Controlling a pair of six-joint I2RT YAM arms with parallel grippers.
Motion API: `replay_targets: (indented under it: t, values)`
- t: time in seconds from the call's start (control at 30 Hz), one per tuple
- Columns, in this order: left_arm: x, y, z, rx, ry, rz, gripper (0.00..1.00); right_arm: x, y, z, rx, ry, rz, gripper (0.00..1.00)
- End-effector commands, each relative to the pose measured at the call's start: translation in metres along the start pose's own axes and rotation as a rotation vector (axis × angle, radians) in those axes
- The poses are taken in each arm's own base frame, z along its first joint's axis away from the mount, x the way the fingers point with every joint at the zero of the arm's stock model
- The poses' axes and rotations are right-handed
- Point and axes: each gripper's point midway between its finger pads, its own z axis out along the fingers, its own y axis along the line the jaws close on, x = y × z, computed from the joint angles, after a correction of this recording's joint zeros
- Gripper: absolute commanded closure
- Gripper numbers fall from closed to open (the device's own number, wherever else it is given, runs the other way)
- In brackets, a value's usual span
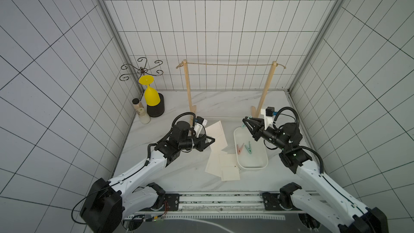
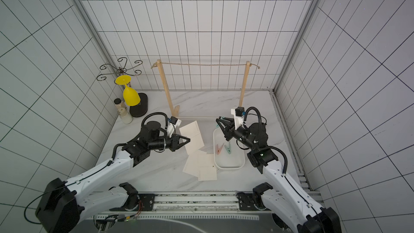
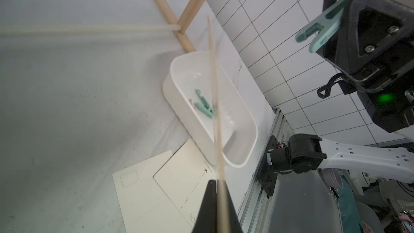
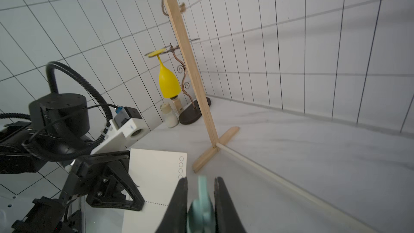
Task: Remove the postcards from the strings
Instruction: Place the clamp in the storage box.
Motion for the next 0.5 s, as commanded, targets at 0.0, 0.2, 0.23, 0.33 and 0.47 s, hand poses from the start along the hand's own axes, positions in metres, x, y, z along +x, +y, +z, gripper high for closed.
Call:
replay_targets:
  t: [0.0, 0.2, 0.23, 0.33, 0.47]
  values:
    - [0.016, 0.006, 0.007, -0.012, 0.013, -0.074, 1.00, 0.051, -0.017, -0.010, 0.067, 0.081, 0.117, 1.00]
    - [0.042, 0.018, 0.023, -0.012, 0.066, -0.123, 1.00, 0.112, -0.044, -0.022, 0.186, 0.190, 0.211, 1.00]
    - [0.047, 0.021, 0.026, -0.013, 0.078, -0.132, 1.00, 0.119, -0.047, -0.024, 0.198, 0.206, 0.221, 1.00]
    - [0.055, 0.023, 0.032, -0.008, 0.103, -0.143, 1.00, 0.133, -0.051, -0.025, 0.216, 0.236, 0.242, 1.00]
    - [0.060, 0.028, 0.035, -0.014, 0.117, -0.147, 1.00, 0.146, -0.060, -0.028, 0.262, 0.257, 0.270, 1.00]
